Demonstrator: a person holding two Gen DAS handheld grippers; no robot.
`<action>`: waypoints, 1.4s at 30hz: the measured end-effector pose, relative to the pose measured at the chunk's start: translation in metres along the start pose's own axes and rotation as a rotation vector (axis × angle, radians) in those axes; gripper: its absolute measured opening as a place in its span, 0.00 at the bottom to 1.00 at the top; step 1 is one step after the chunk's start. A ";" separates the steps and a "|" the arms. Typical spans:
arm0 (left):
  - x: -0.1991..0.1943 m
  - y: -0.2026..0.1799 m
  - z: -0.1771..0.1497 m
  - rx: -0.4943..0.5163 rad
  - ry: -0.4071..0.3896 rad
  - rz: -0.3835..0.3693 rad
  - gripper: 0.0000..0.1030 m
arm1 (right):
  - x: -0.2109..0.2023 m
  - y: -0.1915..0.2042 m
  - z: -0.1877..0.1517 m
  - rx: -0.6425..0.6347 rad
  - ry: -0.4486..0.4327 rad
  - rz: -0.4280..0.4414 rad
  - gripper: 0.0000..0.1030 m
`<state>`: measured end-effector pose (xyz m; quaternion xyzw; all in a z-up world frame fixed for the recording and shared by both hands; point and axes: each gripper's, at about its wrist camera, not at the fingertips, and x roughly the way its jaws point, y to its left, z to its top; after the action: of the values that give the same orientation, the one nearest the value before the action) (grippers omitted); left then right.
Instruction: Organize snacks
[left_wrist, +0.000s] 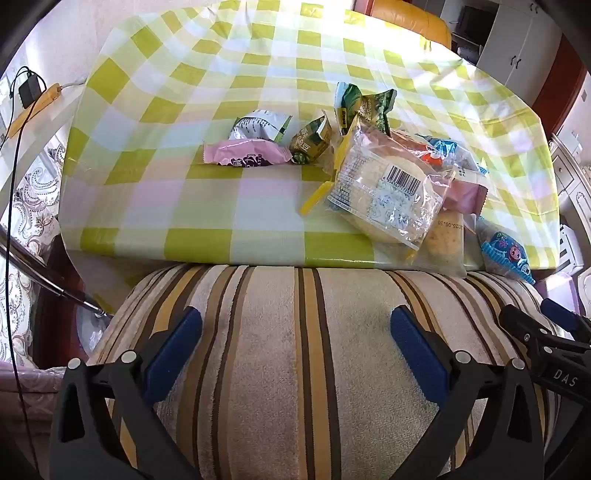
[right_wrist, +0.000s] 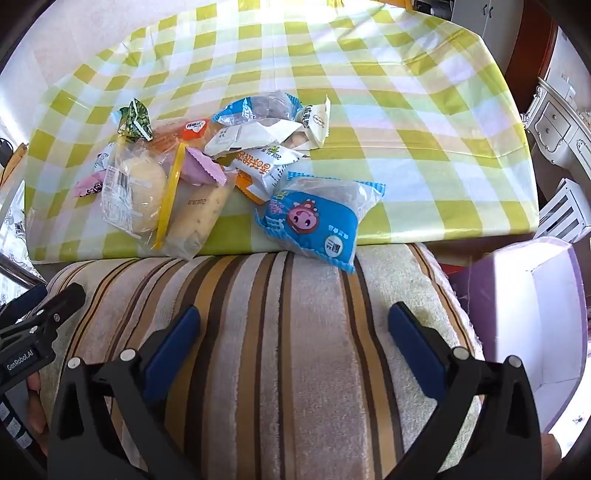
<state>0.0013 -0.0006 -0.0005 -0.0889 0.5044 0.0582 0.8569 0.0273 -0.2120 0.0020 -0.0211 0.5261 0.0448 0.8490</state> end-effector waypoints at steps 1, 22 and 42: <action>0.000 -0.001 0.001 0.001 0.000 0.001 0.96 | 0.000 0.000 0.000 0.000 0.001 0.001 0.99; -0.002 0.002 -0.002 -0.030 -0.023 -0.006 0.96 | 0.000 -0.001 0.000 0.002 0.004 0.005 0.99; -0.001 -0.001 -0.001 -0.018 -0.027 0.013 0.96 | 0.000 -0.002 -0.002 0.009 -0.018 0.010 0.99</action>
<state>0.0001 -0.0015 -0.0001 -0.0925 0.4928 0.0697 0.8624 0.0252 -0.2140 0.0013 -0.0142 0.5187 0.0468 0.8536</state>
